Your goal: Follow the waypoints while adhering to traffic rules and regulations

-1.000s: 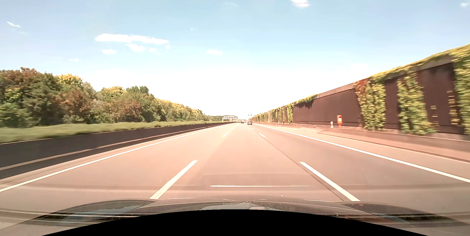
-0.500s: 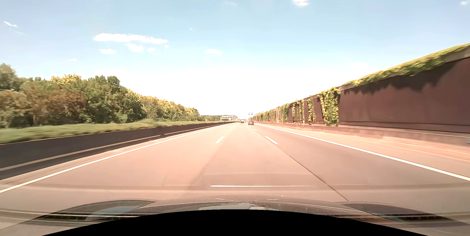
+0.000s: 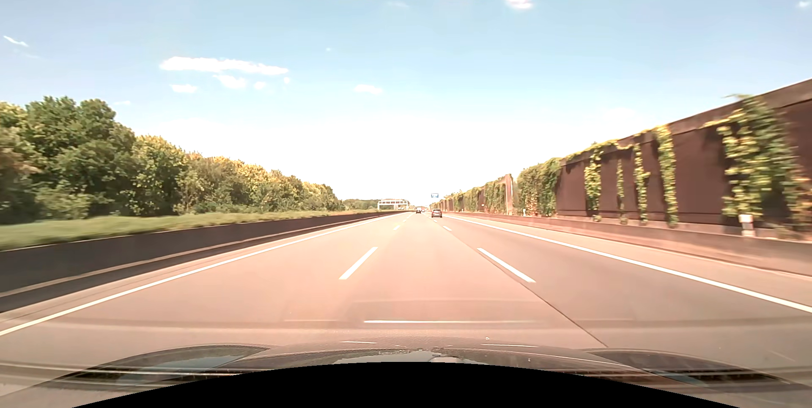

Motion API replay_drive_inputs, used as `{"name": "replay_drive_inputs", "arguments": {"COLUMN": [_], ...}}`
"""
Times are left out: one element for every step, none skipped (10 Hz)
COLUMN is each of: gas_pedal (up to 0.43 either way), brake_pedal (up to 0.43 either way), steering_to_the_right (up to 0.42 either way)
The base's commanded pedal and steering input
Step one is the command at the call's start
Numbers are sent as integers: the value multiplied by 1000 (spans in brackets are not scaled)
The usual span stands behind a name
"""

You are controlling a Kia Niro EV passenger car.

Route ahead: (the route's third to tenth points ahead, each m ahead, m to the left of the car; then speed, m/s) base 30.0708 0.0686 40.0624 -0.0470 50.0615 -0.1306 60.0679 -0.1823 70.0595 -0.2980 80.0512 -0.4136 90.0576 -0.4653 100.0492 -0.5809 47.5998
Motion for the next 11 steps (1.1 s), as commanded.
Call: {"name": "replay_drive_inputs", "arguments": {"gas_pedal": [591,591,591,591,591,591,591,591,591,591,591], "brake_pedal": [0,0,0,0,0,0,0,0,0,0,0], "steering_to_the_right": [-3,-2,-3,-3,-3,-3,-3,-3,-3,-3,-3]}}
